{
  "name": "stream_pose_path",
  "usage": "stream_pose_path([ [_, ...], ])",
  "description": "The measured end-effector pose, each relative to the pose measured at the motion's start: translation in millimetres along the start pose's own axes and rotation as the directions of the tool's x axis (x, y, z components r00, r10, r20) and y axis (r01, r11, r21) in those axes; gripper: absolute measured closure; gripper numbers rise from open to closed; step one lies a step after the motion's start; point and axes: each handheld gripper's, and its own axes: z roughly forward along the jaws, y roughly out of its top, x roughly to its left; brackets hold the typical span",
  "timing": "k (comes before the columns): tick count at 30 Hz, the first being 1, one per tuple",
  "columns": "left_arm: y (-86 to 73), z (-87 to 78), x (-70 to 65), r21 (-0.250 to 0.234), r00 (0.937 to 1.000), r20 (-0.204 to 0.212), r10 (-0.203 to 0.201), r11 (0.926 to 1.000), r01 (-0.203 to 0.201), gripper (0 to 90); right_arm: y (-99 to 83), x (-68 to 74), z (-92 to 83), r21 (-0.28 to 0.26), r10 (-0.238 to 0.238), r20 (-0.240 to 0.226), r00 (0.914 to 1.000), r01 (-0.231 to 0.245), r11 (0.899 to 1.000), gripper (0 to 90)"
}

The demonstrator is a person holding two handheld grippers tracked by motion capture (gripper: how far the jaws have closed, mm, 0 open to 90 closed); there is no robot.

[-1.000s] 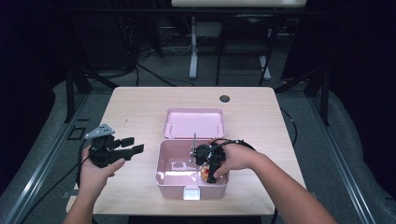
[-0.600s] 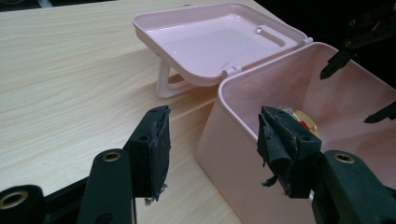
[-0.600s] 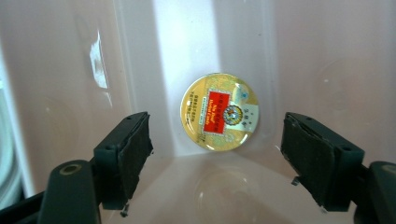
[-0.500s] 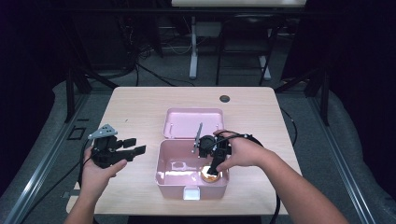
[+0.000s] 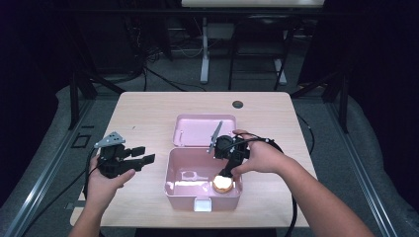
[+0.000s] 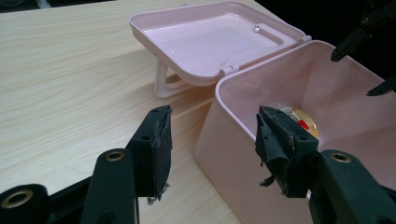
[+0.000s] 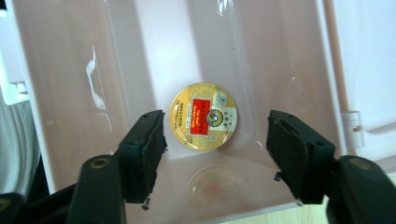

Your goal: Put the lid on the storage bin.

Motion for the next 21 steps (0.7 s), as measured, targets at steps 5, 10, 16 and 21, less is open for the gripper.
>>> stream_pose_path([
  [5,-0.1,-0.4,-0.5,-0.011,1.0000,-0.009,0.003,0.9999,-0.003,45.7,-2.0,-4.6,-4.9,-0.028,0.035,0.002,0.9994,-0.034,0.999,43.5],
  [10,0.4,-1.0,-1.8,-0.004,0.9998,-0.016,0.012,0.9999,-0.012,44.7,-4.9,-7.6,-7.7,-0.043,0.062,0.016,0.9979,-0.062,0.997,43.5],
  [16,-0.5,0.3,-0.4,0.001,0.9998,-0.015,0.015,0.9999,-0.015,44.5,-8.8,-9.2,-13.3,-0.063,0.083,0.030,0.9961,-0.081,0.995,45.9],
  [21,-0.6,0.4,-1.3,0.004,0.9987,-0.038,0.033,0.9995,-0.033,44.4,-11.1,-11.5,-15.5,-0.081,0.103,0.051,0.9933,-0.099,0.992,45.9],
])
